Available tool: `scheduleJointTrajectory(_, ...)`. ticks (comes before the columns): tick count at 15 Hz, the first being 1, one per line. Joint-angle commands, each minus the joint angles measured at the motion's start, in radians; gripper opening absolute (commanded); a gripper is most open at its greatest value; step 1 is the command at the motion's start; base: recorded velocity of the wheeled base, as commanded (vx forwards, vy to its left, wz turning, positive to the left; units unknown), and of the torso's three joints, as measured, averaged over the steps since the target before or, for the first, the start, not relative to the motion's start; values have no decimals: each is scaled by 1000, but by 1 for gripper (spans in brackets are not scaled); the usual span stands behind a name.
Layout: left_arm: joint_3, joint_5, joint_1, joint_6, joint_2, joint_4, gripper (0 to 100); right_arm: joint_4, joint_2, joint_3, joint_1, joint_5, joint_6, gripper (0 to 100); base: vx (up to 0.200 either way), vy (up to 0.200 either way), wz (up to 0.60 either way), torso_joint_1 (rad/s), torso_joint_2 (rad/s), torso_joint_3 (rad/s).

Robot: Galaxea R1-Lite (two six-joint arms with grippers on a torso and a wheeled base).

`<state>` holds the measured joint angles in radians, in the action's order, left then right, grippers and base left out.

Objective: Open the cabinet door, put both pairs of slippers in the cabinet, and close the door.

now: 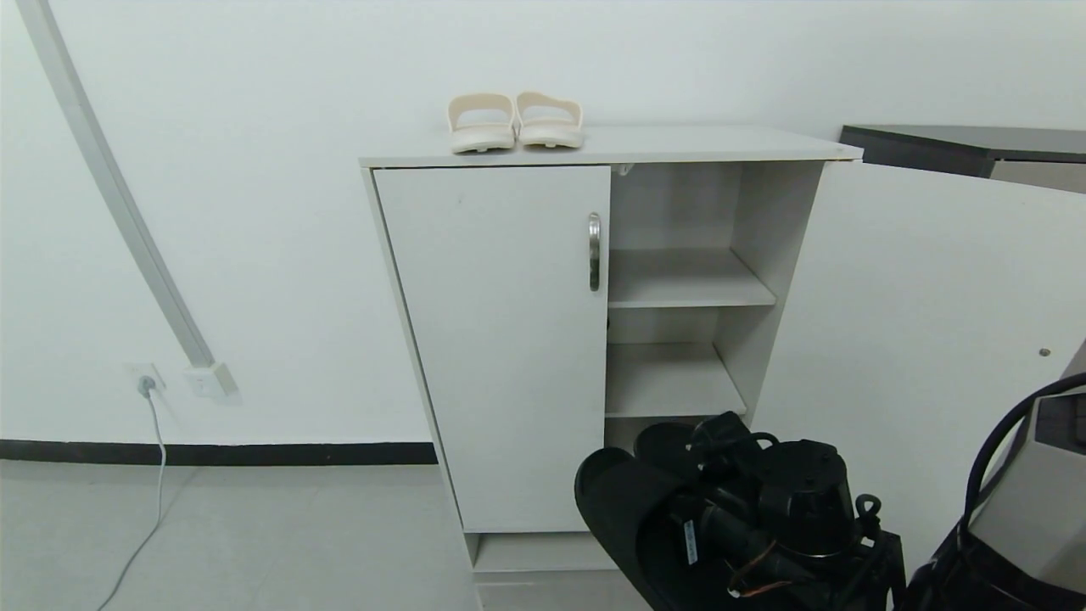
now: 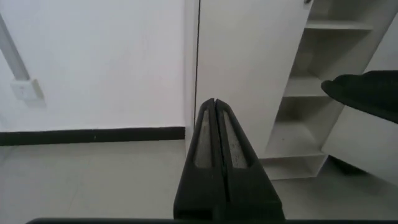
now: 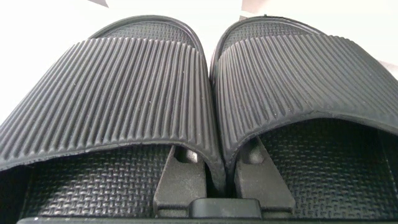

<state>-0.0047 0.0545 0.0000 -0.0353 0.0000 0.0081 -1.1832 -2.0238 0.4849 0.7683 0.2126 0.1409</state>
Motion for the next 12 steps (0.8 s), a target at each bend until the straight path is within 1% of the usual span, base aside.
scheduleJointTrajectory(1, -1, 13, 0, 5, 2, 1, 0, -1, -1, 0, 6, 1, 0, 0, 0, 0, 0, 0, 0, 0)
scheduleJointTrajectory(2, 0, -1, 0, 3, 2, 1, 0, -1, -1, 1, 6, 1, 0, 0, 0, 0, 0, 0, 0, 0)
scheduleJointTrajectory(3, 0, -30, 0, 5, 2, 0, 0, 0, -1, 6, 6, 13, 0, 0, 0, 0, 0, 0, 0, 0)
scheduleJointTrajectory(4, 2, -28, 0, 0, 2, -3, 0, 4, -4, 17, 6, 34, -1, 0, 0, 0, 0, 0, 0, 0)
scheduleJointTrajectory(6, 2, -22, 2, -52, 2, -5, 0, 10, -42, 92, 11, 122, -3, 0, 0, 0, 0, 0, 0, 0)
scheduleJointTrajectory(7, 2, -22, 2, -58, 2, -5, 0, 14, -55, 113, 20, 166, -1, 0, 0, 0, 0, 0, 0, 0)
scheduleJointTrajectory(8, 2, -24, 2, -57, 2, -7, 0, 48, -79, 153, 43, 271, 9, 0, 0, 0, 0, 0, 0, 0)
scheduleJointTrajectory(10, 2, -27, 0, -57, 2, -7, 0, 82, -101, 189, 57, 367, 39, 0, 0, 0, 0, 0, 0, 0)
scheduleJointTrajectory(11, 2, -27, 2, -55, 2, -7, 0, 86, -119, 245, 57, 416, 71, 0, 0, 0, 0, 0, 0, 0)
scheduleJointTrajectory(12, 2, -25, 0, -55, 2, -7, 0, 93, -122, 265, 55, 439, 80, 0, 0, 0, 0, 0, 0, 0)
